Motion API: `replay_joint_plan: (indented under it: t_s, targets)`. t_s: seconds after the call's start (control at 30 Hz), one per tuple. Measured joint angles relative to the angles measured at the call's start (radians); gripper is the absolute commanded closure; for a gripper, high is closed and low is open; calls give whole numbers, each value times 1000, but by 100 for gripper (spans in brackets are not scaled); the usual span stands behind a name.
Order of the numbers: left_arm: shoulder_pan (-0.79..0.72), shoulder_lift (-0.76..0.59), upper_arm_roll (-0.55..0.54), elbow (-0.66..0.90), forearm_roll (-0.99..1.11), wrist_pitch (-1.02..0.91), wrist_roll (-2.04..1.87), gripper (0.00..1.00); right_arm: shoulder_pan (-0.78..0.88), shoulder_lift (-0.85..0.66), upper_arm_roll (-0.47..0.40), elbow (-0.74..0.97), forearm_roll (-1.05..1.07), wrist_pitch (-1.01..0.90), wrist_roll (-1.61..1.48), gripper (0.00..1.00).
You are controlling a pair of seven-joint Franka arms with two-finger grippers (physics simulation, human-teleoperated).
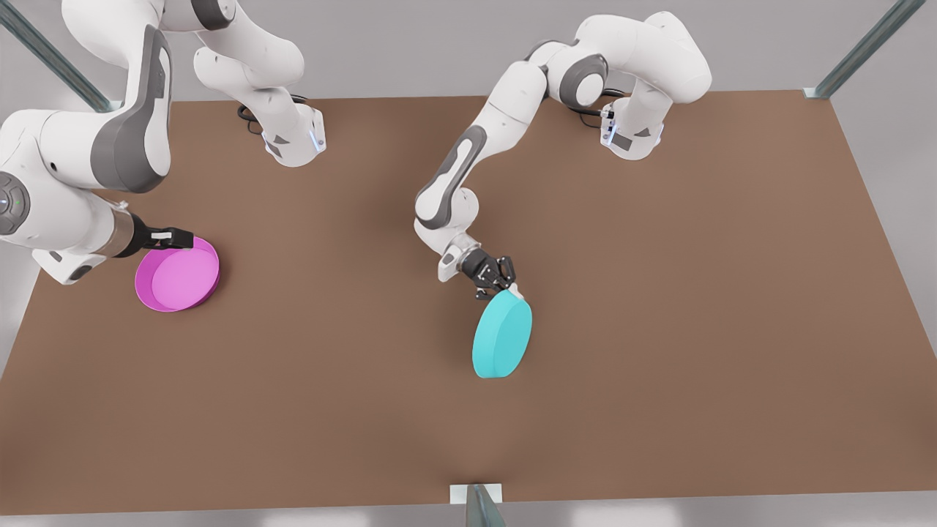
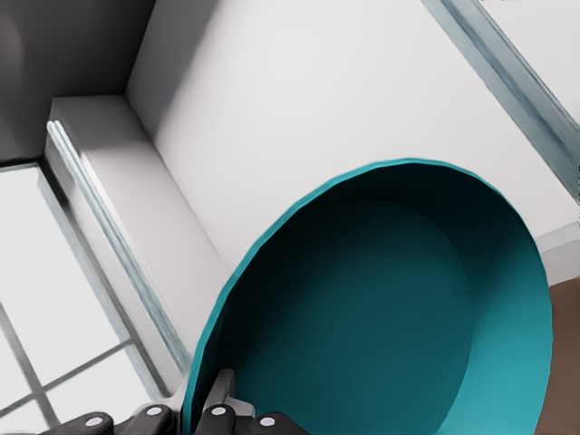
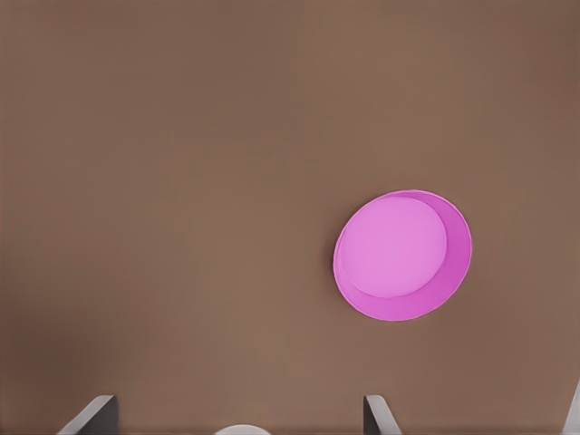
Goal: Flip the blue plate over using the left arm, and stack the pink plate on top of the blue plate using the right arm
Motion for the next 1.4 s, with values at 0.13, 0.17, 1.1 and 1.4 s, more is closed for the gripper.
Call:
replay_joint_plan:
  t_s: [0.13, 0.17, 1.1, 1.4]
  targets:
    - [1, 28, -4, 7, -2, 5, -88, 67, 0, 3, 0, 0, 0, 0, 0, 0]
    - [0, 30, -5, 7, -4, 6, -107, 14, 0, 4, 0, 0, 1, 0, 0, 0]
    - [1317, -940, -437, 43, -1195, -319, 473, 0, -380, 238, -126, -368, 144, 600, -263, 0]
    - [1351, -988, -503, -29, -1201, -137, 980, 0, -565, 308, -100, -443, 173, 753, -496, 0]
